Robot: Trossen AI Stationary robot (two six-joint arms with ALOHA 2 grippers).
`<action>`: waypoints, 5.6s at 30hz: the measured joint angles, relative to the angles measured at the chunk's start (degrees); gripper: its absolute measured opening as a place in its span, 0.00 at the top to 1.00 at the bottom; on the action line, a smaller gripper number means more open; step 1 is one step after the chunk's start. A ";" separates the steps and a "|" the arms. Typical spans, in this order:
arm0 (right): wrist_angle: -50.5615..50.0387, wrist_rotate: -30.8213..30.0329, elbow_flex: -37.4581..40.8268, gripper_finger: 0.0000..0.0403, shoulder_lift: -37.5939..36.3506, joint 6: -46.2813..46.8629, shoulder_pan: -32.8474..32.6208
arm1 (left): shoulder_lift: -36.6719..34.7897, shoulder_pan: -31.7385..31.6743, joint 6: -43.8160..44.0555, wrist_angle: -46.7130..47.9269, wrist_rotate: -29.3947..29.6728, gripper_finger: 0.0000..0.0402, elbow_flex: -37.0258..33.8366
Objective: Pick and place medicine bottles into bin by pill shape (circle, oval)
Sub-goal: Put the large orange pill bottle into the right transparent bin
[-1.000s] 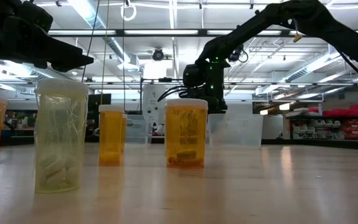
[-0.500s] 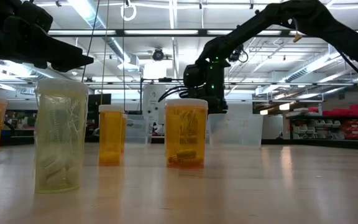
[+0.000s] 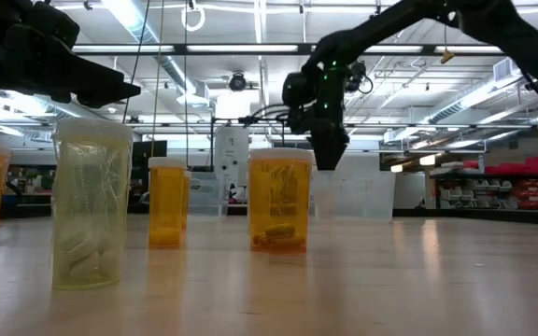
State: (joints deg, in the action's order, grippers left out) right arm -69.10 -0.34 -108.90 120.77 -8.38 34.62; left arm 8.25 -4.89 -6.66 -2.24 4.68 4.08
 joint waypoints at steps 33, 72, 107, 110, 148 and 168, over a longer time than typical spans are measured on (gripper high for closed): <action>1.79 -4.11 -0.07 0.25 -10.65 5.07 -19.87 | 0.00 0.00 -0.02 0.00 -0.02 0.15 0.00; 14.48 1.58 12.77 0.29 -10.52 12.23 -42.35 | -0.01 -0.02 -0.01 0.00 -0.02 0.15 0.00; -0.18 3.62 -20.10 0.30 10.13 -2.20 -50.37 | 0.00 -0.01 -0.02 0.31 0.00 0.15 0.02; 1.53 3.66 -19.21 0.30 9.90 -3.73 -51.38 | -0.02 0.00 -0.02 0.31 -0.02 0.15 0.02; 11.08 -0.07 -4.96 0.18 9.94 -16.66 -55.38 | 0.00 0.00 -0.02 0.28 -0.02 0.15 0.02; 16.32 -0.26 2.69 0.19 9.90 -17.98 -53.91 | 0.00 -0.01 -0.01 0.32 -0.02 0.15 0.00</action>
State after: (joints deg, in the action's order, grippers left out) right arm -52.77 -0.60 -106.21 130.67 -26.36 -19.29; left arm 8.25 -4.90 -6.67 -1.92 4.67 4.08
